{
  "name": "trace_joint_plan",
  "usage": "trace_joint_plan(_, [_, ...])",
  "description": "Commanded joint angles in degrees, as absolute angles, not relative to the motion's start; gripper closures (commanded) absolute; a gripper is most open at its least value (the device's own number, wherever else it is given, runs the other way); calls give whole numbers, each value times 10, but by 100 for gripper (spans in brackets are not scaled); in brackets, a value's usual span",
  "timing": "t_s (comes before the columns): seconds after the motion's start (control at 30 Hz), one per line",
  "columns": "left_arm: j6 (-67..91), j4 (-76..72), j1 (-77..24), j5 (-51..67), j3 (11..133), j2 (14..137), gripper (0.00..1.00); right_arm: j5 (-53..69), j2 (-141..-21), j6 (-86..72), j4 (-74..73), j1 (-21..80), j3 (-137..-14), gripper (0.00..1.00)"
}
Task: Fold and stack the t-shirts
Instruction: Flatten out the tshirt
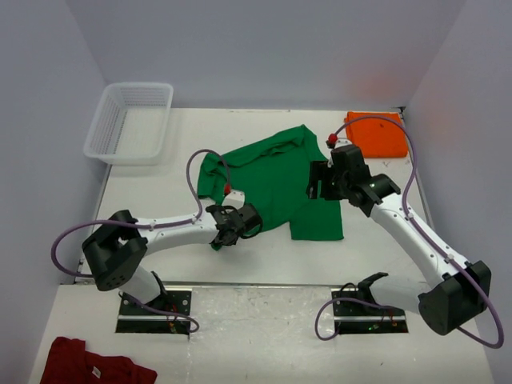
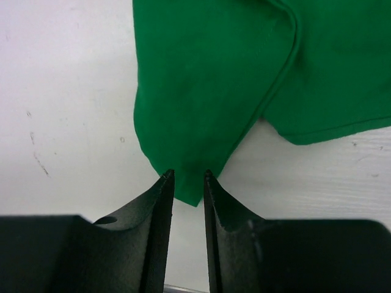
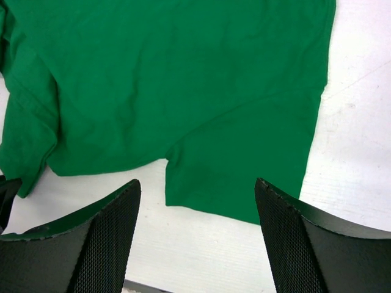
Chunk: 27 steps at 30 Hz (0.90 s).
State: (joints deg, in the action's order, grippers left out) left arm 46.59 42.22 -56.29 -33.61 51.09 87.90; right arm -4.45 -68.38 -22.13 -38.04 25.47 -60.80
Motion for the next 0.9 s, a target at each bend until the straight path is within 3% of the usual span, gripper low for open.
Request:
trace_joint_plan(0.0, [537,444,-588,-375,509,904,73,-37,-670,-232,-352,256,-589,24])
trace_joint_plan(0.87, [621,484,-628,-399,491,958,71,-33,-650,-242,-347,258,-560,24])
